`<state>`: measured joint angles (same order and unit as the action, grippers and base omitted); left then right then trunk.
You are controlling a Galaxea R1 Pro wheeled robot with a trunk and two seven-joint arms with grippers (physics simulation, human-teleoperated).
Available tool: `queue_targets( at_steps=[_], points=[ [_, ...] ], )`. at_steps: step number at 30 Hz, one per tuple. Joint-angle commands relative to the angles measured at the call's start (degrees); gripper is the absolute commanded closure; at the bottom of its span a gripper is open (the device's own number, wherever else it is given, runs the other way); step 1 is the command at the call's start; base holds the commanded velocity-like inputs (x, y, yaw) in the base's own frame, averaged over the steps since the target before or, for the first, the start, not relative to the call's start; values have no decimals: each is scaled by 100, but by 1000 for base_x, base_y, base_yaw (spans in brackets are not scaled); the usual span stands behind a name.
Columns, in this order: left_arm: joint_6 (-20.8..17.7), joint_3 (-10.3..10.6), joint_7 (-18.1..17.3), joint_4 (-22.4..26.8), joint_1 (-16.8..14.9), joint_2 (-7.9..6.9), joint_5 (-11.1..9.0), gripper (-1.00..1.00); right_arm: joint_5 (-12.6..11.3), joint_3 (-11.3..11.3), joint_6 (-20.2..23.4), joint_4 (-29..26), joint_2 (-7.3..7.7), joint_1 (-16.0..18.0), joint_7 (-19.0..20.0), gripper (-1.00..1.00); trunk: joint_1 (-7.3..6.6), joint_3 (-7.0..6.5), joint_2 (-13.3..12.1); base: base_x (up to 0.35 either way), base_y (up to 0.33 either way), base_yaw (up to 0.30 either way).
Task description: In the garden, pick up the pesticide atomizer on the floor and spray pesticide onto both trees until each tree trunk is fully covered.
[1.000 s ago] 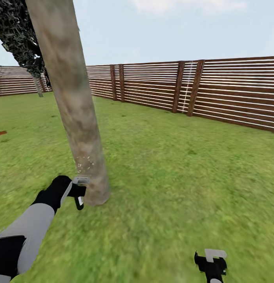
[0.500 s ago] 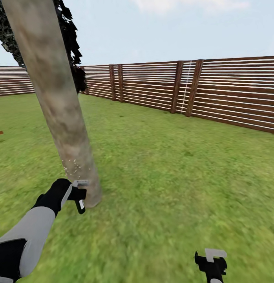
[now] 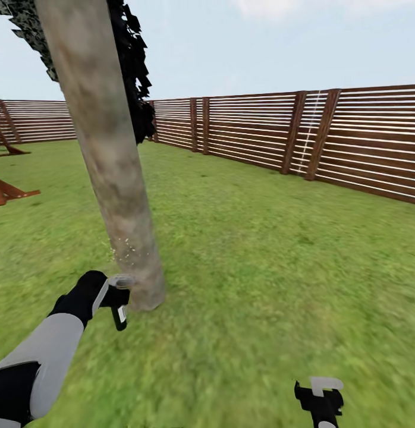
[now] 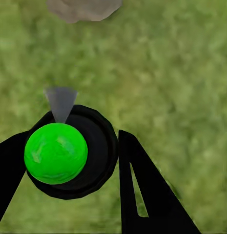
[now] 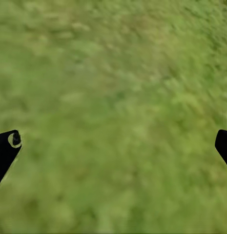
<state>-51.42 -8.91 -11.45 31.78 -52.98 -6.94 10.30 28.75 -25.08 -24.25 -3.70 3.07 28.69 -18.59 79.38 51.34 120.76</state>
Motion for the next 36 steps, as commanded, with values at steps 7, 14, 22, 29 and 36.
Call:
queue_targets(
  at_steps=[7,14,22,29,36],
  points=[
    [-542,-33,-43,98,-38,-16,78,100,61,-41,-19,11,2,5,-22,-100,-1,5,2,0,-28,177],
    [-528,-116,463,100,-20,33,38,100,61,-41,-19,18,18,5,-22,-100,-1,5,2,-12,-251,4],
    [-536,-129,617,140,-19,34,0,100,61,-41,-15,18,9,5,-14,-100,-1,5,2,-98,-267,0],
    [-536,-568,622,559,-6,35,7,100,61,-41,-18,18,1,5,-19,-100,-1,5,2,114,-269,43],
    [-536,-553,626,555,-1,105,30,100,61,-41,-18,18,1,5,-21,-100,-1,5,2,157,-264,248]
  ],
)
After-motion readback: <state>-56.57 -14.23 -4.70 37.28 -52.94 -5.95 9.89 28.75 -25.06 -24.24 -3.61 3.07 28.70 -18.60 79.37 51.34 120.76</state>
